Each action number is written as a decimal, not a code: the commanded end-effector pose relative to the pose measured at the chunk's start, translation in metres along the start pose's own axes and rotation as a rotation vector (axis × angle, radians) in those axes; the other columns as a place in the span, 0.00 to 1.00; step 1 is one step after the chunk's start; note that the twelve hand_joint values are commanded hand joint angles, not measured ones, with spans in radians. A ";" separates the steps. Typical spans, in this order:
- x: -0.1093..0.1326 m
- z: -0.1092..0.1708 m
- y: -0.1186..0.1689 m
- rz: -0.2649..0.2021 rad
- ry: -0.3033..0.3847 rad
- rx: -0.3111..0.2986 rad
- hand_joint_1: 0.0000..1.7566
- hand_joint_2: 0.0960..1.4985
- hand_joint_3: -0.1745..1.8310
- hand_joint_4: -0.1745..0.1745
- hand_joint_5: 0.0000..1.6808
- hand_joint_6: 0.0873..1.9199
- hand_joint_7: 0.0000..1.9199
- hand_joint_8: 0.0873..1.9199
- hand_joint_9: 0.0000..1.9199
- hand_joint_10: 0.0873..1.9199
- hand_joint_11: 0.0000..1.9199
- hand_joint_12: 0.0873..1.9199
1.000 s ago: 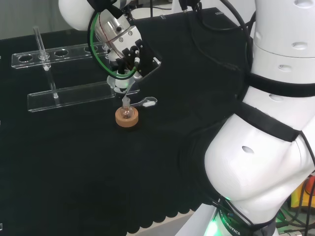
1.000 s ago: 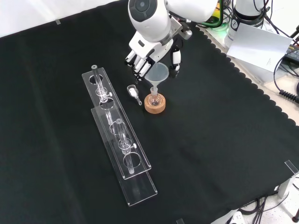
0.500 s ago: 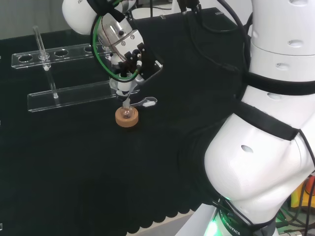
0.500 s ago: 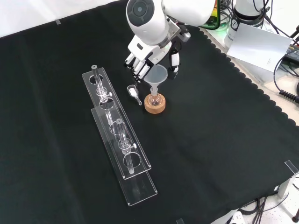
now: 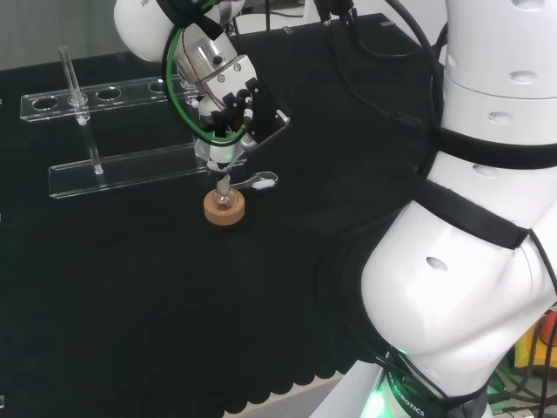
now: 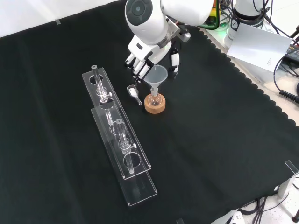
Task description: Place the funnel on the round-bottom flask.
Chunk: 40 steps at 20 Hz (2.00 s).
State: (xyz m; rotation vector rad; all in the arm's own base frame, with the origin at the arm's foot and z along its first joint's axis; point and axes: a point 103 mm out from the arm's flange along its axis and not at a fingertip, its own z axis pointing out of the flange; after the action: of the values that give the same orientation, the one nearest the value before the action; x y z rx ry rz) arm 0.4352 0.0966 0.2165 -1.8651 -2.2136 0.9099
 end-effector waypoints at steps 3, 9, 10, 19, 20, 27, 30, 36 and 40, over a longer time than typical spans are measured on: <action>0.003 -0.001 -0.003 -0.001 0.003 -0.001 0.41 0.41 0.35 0.34 0.19 0.07 0.07 0.38 0.25 0.36 0.04 0.72; 0.003 -0.001 -0.007 0.000 0.007 -0.001 0.40 0.41 0.35 0.34 0.19 0.04 0.06 0.37 0.24 0.36 0.04 0.73; 0.003 -0.001 -0.008 0.001 0.004 -0.001 0.40 0.41 0.35 0.34 0.19 0.03 0.06 0.37 0.24 0.36 0.04 0.73; -0.011 -0.011 -0.022 0.012 0.015 -0.071 0.39 0.41 0.34 0.35 0.20 0.01 0.05 0.36 0.22 0.36 0.03 0.73; -0.013 -0.014 -0.024 0.014 0.017 -0.084 0.39 0.41 0.34 0.35 0.20 0.00 0.05 0.36 0.22 0.36 0.03 0.73; -0.039 -0.032 -0.042 0.042 0.055 -0.172 0.39 0.41 0.33 0.35 0.20 0.00 0.06 0.36 0.20 0.36 0.03 0.73; -0.056 -0.034 -0.049 0.063 0.070 -0.186 0.40 0.41 0.33 0.35 0.20 0.00 0.06 0.37 0.20 0.36 0.04 0.73; -0.090 -0.024 -0.057 0.107 0.126 -0.196 0.40 0.42 0.33 0.35 0.21 0.00 0.07 0.37 0.21 0.36 0.04 0.73; -0.109 -0.011 -0.057 0.121 0.166 -0.198 0.41 0.42 0.33 0.35 0.21 0.00 0.08 0.37 0.20 0.36 0.04 0.73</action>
State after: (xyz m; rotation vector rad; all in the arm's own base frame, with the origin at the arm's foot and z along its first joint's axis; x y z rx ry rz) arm 0.4196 0.0242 0.2891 -2.0697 -2.2234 0.6079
